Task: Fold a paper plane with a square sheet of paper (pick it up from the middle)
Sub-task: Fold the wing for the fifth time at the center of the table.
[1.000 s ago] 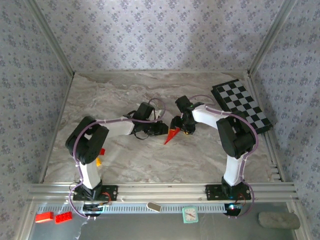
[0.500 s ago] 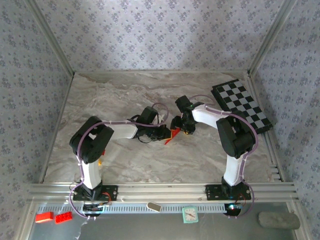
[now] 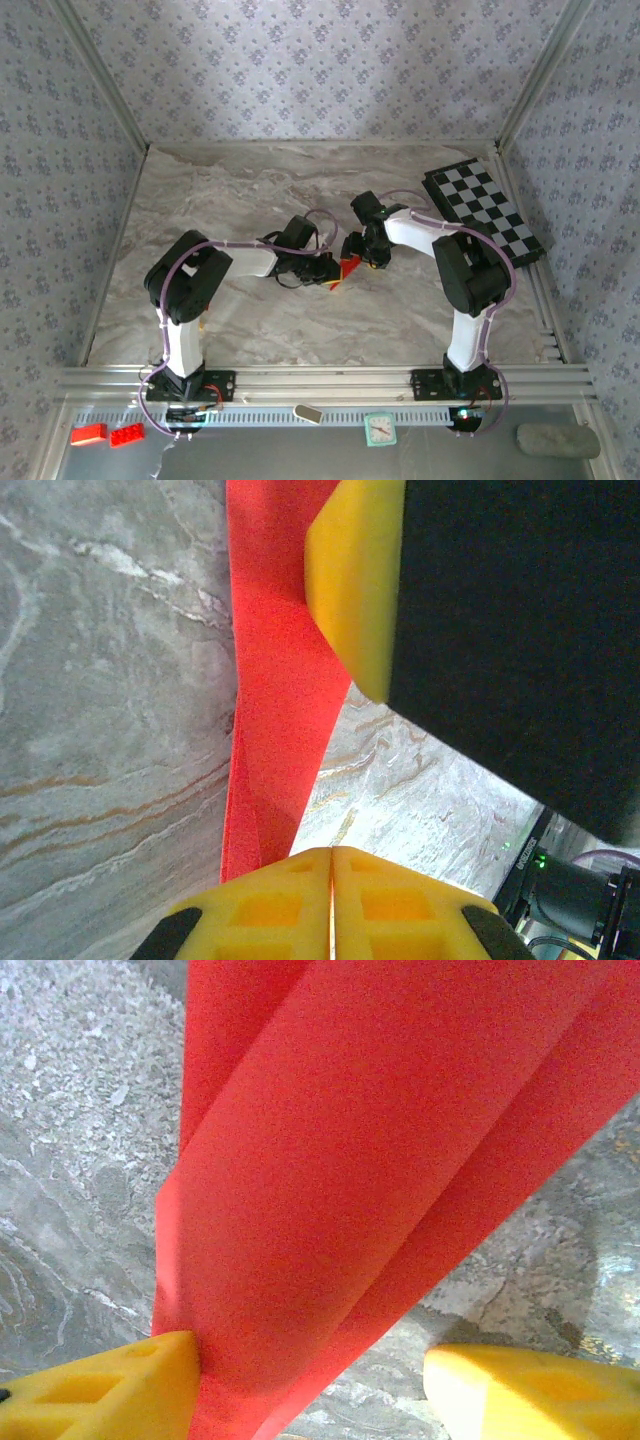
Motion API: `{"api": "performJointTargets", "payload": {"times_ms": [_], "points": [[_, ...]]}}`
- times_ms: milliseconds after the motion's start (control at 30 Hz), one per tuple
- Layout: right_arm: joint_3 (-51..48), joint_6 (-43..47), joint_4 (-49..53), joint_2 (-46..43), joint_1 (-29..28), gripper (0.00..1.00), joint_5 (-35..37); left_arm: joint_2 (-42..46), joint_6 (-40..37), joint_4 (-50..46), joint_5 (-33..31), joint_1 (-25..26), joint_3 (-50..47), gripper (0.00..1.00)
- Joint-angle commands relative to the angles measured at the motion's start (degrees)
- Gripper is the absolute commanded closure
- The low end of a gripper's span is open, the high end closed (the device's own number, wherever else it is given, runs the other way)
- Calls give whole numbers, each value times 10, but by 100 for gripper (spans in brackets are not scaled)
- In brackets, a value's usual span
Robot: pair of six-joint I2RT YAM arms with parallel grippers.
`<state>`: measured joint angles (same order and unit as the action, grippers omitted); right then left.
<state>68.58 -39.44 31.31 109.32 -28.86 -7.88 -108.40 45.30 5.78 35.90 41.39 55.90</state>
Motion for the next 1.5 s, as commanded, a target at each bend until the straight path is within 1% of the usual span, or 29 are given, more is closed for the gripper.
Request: {"api": "performJointTargets", "payload": {"times_ms": [0,400,567,933,1233,1467], "points": [[-41,9,-34,87,5,32,30,-16,-3,-17,-4,5,20,91],[-44,8,-32,89,5,33,33,-23,-5,-26,-10,9,25,92],[-49,8,-38,89,5,40,30,-22,-6,-29,-10,8,28,92],[-59,7,-54,85,6,45,23,-17,-6,-28,-5,11,35,90],[-59,9,-55,85,5,46,22,-34,-6,-30,1,13,52,90],[-60,8,-56,85,6,45,22,-45,-10,-52,-6,13,59,90]]}}
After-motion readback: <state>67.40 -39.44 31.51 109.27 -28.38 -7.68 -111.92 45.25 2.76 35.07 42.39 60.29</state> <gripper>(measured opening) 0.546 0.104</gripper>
